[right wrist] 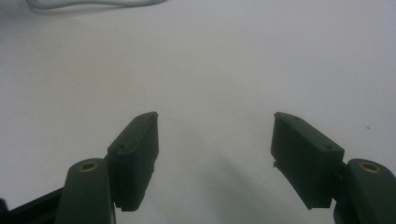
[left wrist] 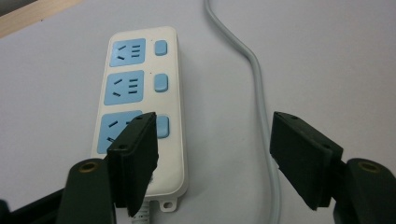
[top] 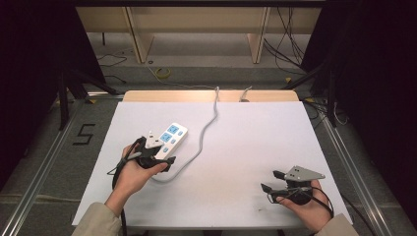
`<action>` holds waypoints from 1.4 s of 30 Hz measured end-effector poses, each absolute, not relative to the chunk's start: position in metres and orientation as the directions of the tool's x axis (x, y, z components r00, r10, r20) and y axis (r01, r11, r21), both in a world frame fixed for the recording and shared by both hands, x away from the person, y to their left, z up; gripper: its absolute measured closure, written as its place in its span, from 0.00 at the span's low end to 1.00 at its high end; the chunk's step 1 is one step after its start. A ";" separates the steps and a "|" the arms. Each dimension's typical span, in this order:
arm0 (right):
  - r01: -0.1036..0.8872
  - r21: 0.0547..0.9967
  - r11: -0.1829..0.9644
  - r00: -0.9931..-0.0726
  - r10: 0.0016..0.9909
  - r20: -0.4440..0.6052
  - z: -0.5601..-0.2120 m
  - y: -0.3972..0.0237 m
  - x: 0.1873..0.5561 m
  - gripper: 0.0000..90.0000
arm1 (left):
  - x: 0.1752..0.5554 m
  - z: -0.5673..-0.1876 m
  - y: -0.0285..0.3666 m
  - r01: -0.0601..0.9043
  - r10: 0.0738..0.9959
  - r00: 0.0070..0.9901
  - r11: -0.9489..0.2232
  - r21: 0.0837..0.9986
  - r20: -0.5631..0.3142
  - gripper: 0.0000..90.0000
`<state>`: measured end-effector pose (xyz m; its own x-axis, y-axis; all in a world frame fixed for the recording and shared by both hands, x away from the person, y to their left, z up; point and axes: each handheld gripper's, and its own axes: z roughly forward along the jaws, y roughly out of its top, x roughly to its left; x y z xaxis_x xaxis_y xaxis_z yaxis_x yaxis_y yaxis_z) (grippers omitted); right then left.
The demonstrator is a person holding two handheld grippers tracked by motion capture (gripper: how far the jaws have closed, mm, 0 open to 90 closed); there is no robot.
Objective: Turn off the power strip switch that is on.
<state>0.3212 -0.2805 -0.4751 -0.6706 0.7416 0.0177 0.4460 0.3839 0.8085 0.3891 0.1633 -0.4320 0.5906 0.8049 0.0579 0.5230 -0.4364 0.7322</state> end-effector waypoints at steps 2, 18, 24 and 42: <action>0.446 0.809 0.383 -0.671 0.742 0.018 -0.475 -0.280 0.321 0.37 | 0.388 -0.432 0.164 0.517 0.803 0.593 -0.438 0.736 0.061 0.36; 0.443 0.810 0.383 -0.673 0.739 0.019 -0.475 -0.280 0.321 0.37 | 0.375 -0.439 0.172 0.512 0.798 0.598 -0.449 0.733 0.071 0.33; 0.443 0.810 0.385 -0.674 0.738 0.018 -0.475 -0.280 0.321 0.37 | 0.370 -0.444 0.178 0.507 0.798 0.598 -0.449 0.736 0.075 0.32; 0.441 0.809 0.388 -0.676 0.737 0.016 -0.475 -0.280 0.321 0.37 | 0.353 -0.460 0.195 0.517 0.825 0.562 -0.409 0.752 0.062 0.27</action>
